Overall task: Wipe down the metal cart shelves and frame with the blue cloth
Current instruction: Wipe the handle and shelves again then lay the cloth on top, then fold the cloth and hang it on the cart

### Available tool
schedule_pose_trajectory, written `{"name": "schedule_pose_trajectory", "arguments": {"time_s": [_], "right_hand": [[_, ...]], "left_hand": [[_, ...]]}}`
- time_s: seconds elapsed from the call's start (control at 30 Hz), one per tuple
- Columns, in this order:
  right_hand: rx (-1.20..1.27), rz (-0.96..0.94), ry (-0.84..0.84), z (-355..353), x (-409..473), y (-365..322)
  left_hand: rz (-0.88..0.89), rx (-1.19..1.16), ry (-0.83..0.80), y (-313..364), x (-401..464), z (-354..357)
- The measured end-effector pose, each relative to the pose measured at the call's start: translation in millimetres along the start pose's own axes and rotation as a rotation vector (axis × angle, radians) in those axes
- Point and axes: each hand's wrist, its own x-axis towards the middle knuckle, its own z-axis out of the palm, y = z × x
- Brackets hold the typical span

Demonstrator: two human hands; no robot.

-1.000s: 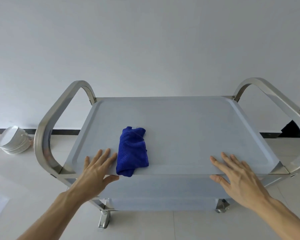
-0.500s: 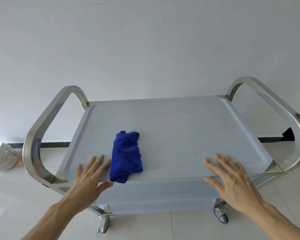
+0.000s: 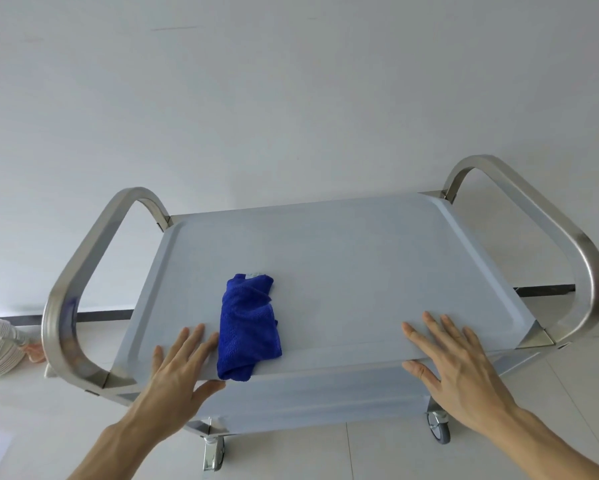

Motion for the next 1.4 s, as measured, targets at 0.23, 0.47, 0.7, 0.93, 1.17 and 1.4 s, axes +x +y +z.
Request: {"name": "schedule_pose_trajectory", "arguments": {"time_s": [0.23,0.47,0.7,0.93,1.17,1.4], "right_hand": [[0.006,-0.005,0.005,-4.2,30.3,-10.2],[0.019,0.028,-0.072,-21.0,57.1,-27.0],[-0.024,0.08,-0.232,-30.1,77.0,-33.6],[0.094,0.136,-0.271,-37.3,81.2,-38.3],[0.043,0.176,-0.406,-49.7,89.4,-42.2],[0.109,0.272,-0.519,-72.4,104.7,-54.7]], "left_hand": [[0.004,0.008,-0.045,-17.9,32.6,-7.6],[-0.01,0.059,-0.097,-28.2,68.4,-21.9],[0.027,0.026,-0.121,-29.4,82.7,-38.8],[0.022,0.071,-0.313,-30.5,86.5,-55.0],[-0.177,-0.327,-0.18,-21.2,91.5,-82.3],[-0.642,-0.951,-0.286,31.7,115.6,-91.8]]}}
